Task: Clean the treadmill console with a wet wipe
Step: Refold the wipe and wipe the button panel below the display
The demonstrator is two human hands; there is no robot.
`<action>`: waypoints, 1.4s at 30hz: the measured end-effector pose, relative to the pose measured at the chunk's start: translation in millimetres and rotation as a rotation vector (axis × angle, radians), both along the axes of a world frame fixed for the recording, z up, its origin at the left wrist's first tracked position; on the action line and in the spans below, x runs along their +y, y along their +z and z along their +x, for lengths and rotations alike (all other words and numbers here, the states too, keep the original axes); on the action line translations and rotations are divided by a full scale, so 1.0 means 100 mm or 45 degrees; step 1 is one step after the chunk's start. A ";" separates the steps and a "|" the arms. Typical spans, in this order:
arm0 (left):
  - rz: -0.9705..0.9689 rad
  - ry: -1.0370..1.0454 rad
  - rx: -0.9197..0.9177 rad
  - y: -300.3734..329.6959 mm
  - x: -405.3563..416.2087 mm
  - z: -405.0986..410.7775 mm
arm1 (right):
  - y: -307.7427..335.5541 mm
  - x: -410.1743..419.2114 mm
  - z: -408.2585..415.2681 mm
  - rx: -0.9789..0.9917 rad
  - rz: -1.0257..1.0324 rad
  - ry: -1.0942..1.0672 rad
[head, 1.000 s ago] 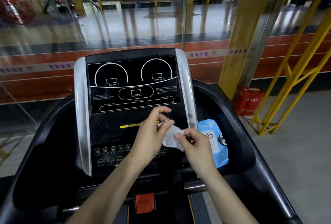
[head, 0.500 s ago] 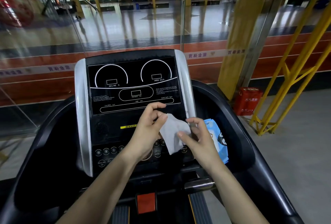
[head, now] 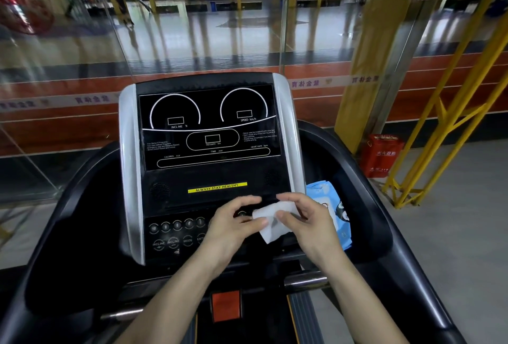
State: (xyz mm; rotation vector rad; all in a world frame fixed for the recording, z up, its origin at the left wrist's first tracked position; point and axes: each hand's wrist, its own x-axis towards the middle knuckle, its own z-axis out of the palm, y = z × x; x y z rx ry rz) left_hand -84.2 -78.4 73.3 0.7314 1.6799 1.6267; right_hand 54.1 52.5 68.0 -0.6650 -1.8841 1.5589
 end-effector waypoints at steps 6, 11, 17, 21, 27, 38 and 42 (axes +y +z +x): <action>-0.139 0.073 0.684 -0.06 0.03 -0.04 | -0.02 0.07 0.02 -0.286 0.323 -0.069; -0.324 -0.020 0.897 0.02 0.02 -0.11 | -0.07 0.15 0.01 -0.296 0.422 -0.094; -0.305 0.049 0.708 -0.06 0.11 -0.12 | -0.27 0.17 0.00 -0.244 -0.140 0.083; -0.308 0.027 0.672 -0.15 0.12 -0.05 | -0.35 0.21 0.00 -0.221 -0.323 -0.009; -0.239 0.110 0.326 -0.24 0.21 0.07 | -0.38 0.02 -0.05 -0.147 0.107 -0.306; -0.075 0.086 -0.334 -0.16 0.15 0.23 | -0.66 -0.08 0.06 0.016 0.759 -0.157; -0.045 0.066 -0.388 -0.18 0.13 0.22 | -0.66 -0.11 0.13 0.021 0.739 -0.044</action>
